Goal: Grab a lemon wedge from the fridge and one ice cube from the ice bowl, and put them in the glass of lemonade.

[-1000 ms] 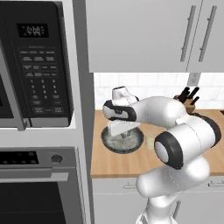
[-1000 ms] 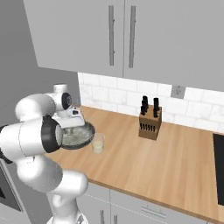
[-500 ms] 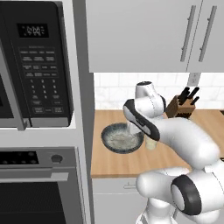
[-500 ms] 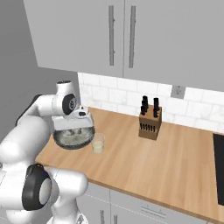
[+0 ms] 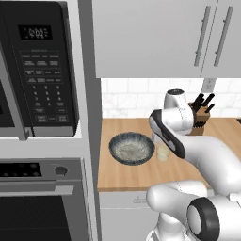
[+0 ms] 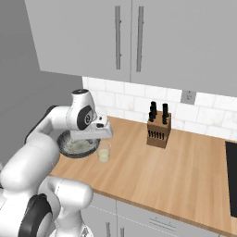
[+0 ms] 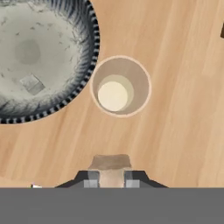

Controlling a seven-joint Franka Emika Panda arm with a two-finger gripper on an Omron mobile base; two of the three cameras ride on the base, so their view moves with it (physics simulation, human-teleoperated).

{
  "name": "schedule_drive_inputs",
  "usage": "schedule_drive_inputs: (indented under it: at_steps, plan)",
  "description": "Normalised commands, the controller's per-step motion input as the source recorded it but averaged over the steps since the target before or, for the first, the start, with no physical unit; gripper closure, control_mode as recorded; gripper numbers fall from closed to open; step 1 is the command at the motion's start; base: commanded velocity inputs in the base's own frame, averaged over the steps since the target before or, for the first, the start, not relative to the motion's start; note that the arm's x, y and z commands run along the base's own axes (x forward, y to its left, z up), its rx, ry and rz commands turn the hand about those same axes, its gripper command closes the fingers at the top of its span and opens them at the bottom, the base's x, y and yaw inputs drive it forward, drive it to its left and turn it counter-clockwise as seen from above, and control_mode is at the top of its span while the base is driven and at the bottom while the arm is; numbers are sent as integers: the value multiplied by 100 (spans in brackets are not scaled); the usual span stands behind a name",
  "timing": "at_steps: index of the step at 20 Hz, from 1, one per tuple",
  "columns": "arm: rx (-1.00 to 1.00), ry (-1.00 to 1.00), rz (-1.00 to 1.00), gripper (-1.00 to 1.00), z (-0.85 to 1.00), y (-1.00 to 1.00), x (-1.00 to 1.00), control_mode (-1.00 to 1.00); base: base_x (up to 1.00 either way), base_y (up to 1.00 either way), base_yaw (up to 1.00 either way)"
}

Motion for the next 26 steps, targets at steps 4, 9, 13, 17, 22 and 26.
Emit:
schedule_drive_inputs:
  at_steps: [4,9,13,17,22,26]
  plan:
    - [0,-4,-7,100,-17,-7,69,-100,0,0,0]
    - [-5,0,-8,100,-39,0,40,-100,0,0,0]
    - [-6,0,-11,100,-37,0,18,-100,0,0,0]
    - [-2,0,-12,100,-16,0,4,-100,0,0,0]
    - [-1,0,-11,-100,-5,-3,17,-100,0,0,0]
    - [0,-2,-9,-100,2,-8,26,-100,0,0,0]
